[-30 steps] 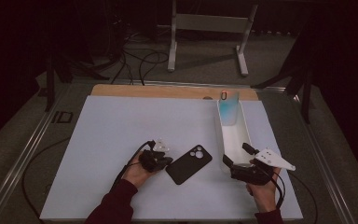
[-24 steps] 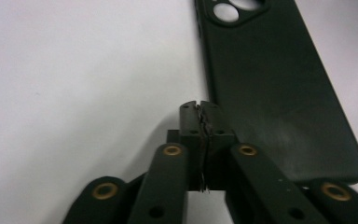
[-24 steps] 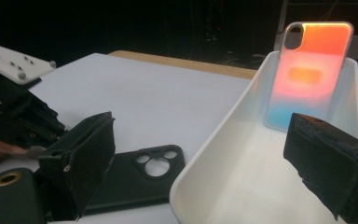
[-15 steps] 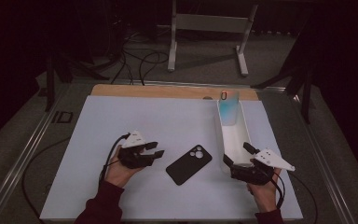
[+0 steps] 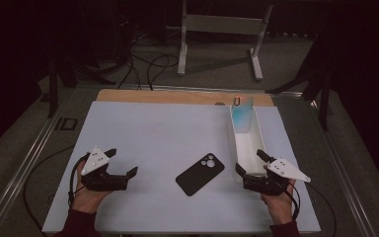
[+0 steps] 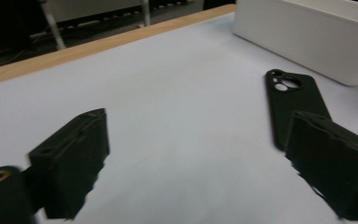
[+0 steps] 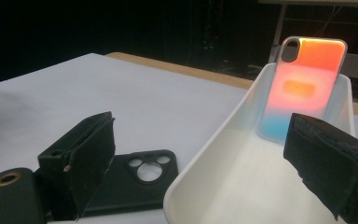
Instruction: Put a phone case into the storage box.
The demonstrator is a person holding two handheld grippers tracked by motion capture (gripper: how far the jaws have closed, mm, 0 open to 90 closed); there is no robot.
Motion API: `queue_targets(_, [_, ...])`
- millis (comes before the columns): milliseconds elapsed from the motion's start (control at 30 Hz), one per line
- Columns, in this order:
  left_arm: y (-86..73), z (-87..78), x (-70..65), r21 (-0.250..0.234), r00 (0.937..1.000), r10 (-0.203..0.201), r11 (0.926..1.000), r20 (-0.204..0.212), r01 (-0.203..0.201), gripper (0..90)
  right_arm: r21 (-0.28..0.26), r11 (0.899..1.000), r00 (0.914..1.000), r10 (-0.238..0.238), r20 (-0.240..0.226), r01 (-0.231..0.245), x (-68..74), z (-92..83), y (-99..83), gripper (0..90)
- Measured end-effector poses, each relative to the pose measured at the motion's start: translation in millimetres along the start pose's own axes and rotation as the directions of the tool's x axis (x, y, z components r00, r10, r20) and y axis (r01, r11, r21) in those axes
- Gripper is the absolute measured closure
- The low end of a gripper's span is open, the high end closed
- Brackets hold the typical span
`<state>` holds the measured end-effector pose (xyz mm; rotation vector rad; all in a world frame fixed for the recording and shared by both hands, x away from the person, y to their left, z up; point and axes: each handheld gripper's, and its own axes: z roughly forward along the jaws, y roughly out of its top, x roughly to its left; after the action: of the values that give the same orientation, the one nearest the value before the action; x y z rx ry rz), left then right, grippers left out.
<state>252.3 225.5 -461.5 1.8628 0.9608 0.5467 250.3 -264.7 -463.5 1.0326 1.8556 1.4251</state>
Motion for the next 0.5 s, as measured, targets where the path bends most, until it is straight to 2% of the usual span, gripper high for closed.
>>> queue_targets(167, [-10.8, -2.8, 6.3, 0.005, 0.9999, 0.000, 1.0000, -0.014, 0.000, 0.0, 0.002, 1.000, 1.0000, 0.008, -0.006, -0.008, -1.9, 0.4, -0.3, 9.3])
queue_targets(367, [-13.1, -2.5, 9.2, -0.011, 0.9997, -0.003, 0.9999, -0.024, 0.003, 0.0, 0.011, 1.000, 0.9997, 0.024, 0.005, -0.024, -3.6, 0.5, -1.5, 9.0])
queue_targets(500, [-13.4, 1.0, 8.8, 0.007, 0.9997, -0.008, 0.9999, -0.024, 0.008, 0.0, 0.031, 0.999, 0.9997, 0.018, 0.014, -0.019, -1.9, 1.4, -2.5, 8.8])
